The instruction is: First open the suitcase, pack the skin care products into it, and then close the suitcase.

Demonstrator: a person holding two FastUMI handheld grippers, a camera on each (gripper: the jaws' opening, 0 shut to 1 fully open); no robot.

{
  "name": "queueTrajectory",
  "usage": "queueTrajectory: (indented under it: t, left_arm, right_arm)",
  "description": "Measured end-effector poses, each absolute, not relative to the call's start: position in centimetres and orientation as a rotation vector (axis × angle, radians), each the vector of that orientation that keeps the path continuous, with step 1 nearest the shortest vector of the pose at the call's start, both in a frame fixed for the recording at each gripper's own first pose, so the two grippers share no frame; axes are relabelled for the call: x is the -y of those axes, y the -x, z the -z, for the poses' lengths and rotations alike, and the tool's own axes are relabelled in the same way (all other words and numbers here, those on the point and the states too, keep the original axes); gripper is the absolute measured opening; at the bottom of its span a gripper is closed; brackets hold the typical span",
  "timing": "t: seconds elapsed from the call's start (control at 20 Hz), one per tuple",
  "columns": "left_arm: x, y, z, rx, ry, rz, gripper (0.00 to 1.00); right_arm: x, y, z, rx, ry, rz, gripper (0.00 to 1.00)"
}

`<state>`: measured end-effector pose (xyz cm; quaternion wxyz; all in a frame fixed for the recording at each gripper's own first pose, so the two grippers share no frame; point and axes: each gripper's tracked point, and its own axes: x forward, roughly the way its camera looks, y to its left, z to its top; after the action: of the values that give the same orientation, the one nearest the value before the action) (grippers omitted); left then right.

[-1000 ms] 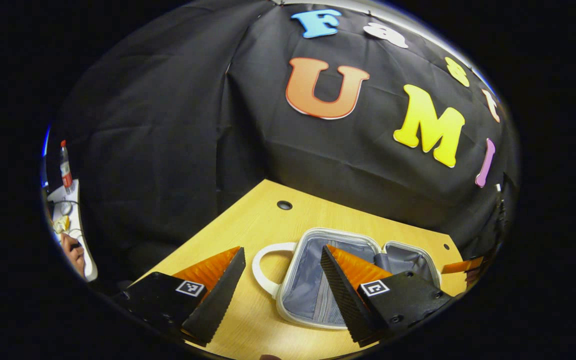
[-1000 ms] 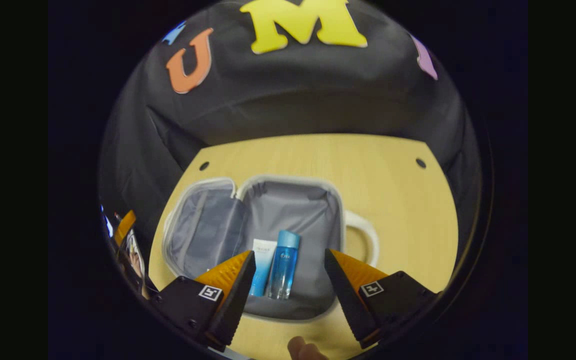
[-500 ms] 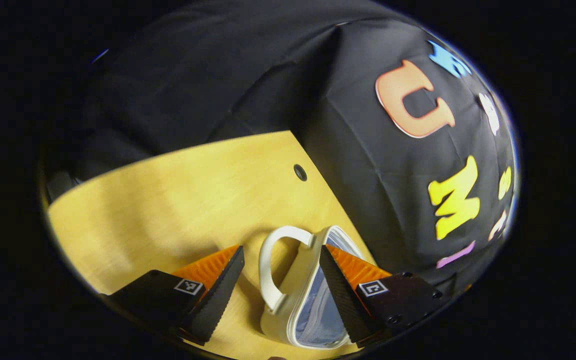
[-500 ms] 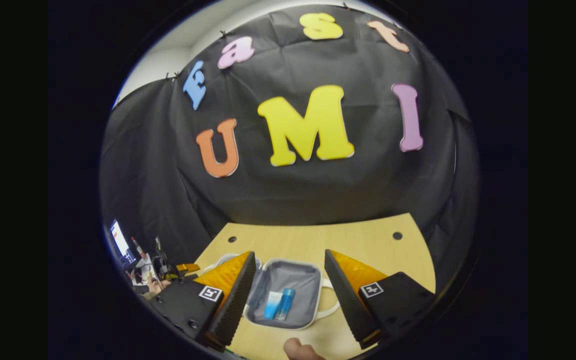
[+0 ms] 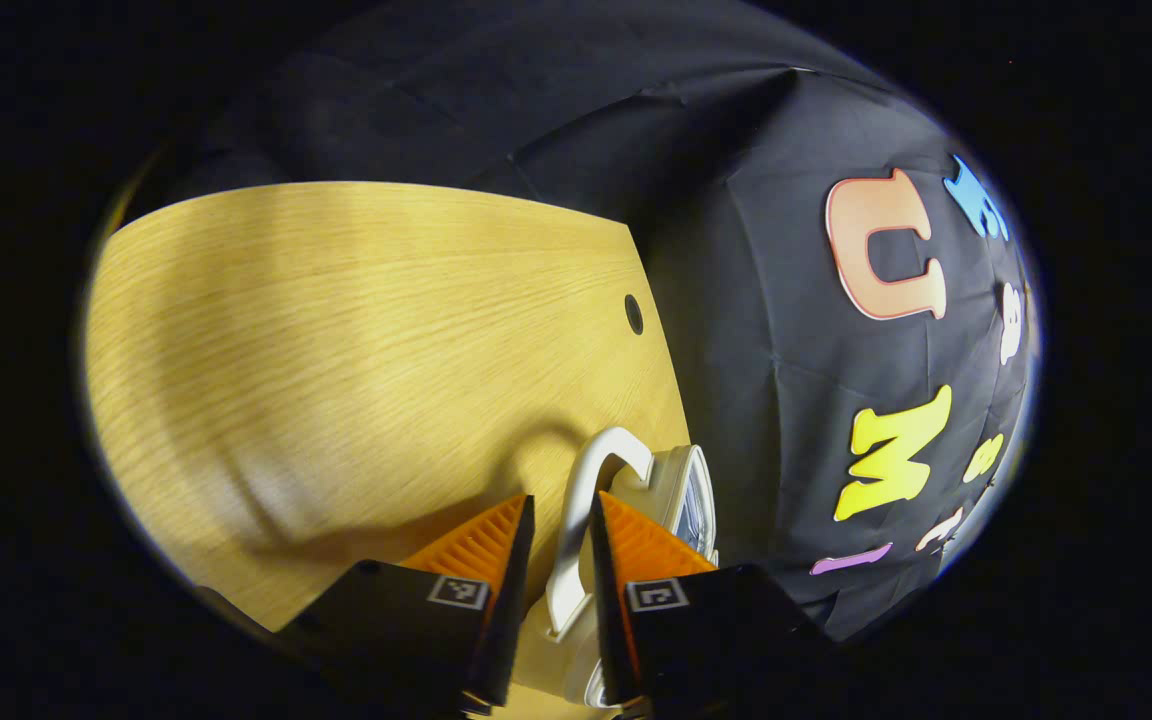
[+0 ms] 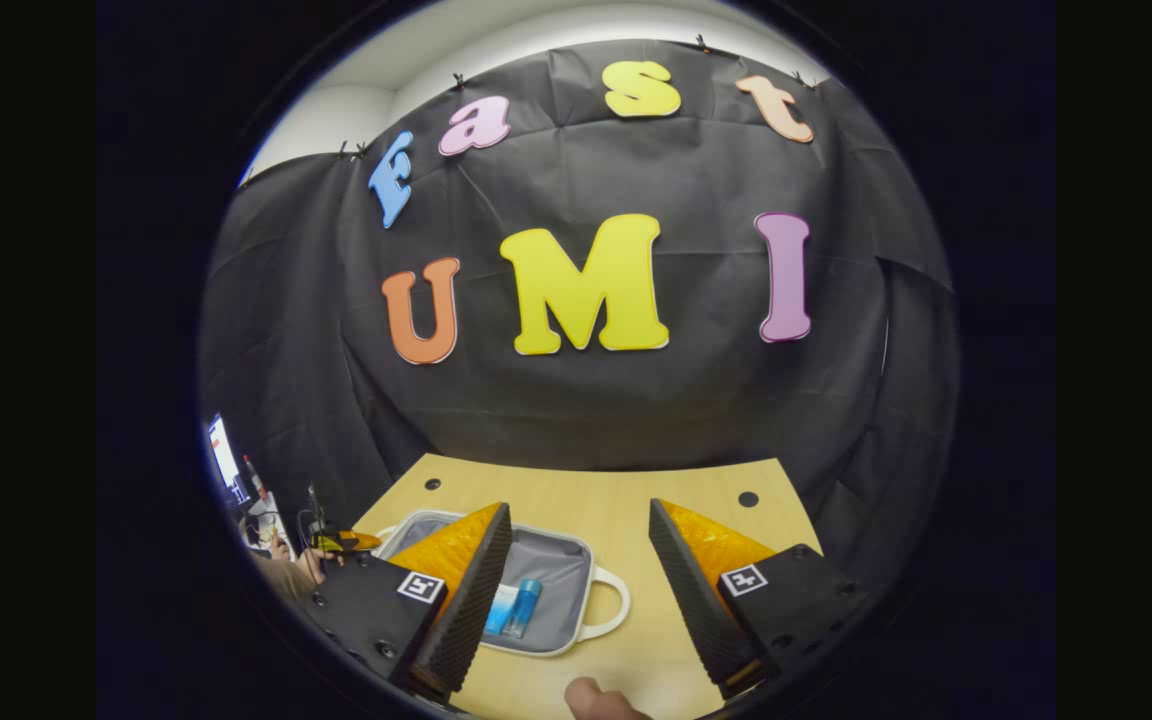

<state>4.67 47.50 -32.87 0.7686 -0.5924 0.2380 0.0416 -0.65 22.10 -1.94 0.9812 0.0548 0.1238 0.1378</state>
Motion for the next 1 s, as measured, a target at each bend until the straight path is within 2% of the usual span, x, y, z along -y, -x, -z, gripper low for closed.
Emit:
queueTrajectory:
  t: [0.05,0.1,0.3,0.55,0.6,0.65,0.9,0.95,1.0]
  left_arm:
    - [-47.6,-4.6,33.2,-0.528,1.272,-0.109,0.41]
    - [-47.6,-4.7,33.1,-0.527,1.272,-0.101,0.14]
    - [-47.4,-4.3,31.2,-0.506,1.211,-0.06,0.07]
    - [-47.2,-3.6,27.0,-0.477,1.065,-0.078,0.04]
    - [-47.0,-3.6,25.6,-0.462,1.034,-0.075,0.03]
    - [-46.9,-3.5,24.1,-0.445,1.007,-0.072,0.03]
    - [-44.1,-4.3,16.6,-0.362,0.861,-0.054,0.03]
    - [-43.3,-4.3,15.1,-0.343,0.83,-0.041,0.03]
    - [-42.2,-4.5,13.6,-0.322,0.807,-0.027,0.03]
  right_arm:
    - [-21.8,0.7,2.0,-0.246,-0.102,-0.274,0.82]
    - [-21.7,0.9,2.0,-0.248,-0.096,-0.272,0.82]
    - [-19.9,1.3,1.3,-0.223,-0.093,-0.236,0.82]
    - [-17.6,1.5,-0.6,-0.137,-0.057,-0.203,0.81]
    - [-17.1,1.7,-1.0,-0.122,-0.055,-0.207,0.77]
    - [-16.7,1.7,-1.4,-0.107,-0.05,-0.213,0.81]
    - [-13.6,2.6,-2.4,-0.061,-0.027,-0.229,0.81]
    - [-13.0,2.7,-2.4,-0.053,-0.025,-0.23,0.77]
    - [-12.3,2.9,-2.5,-0.047,-0.021,-0.226,0.81]
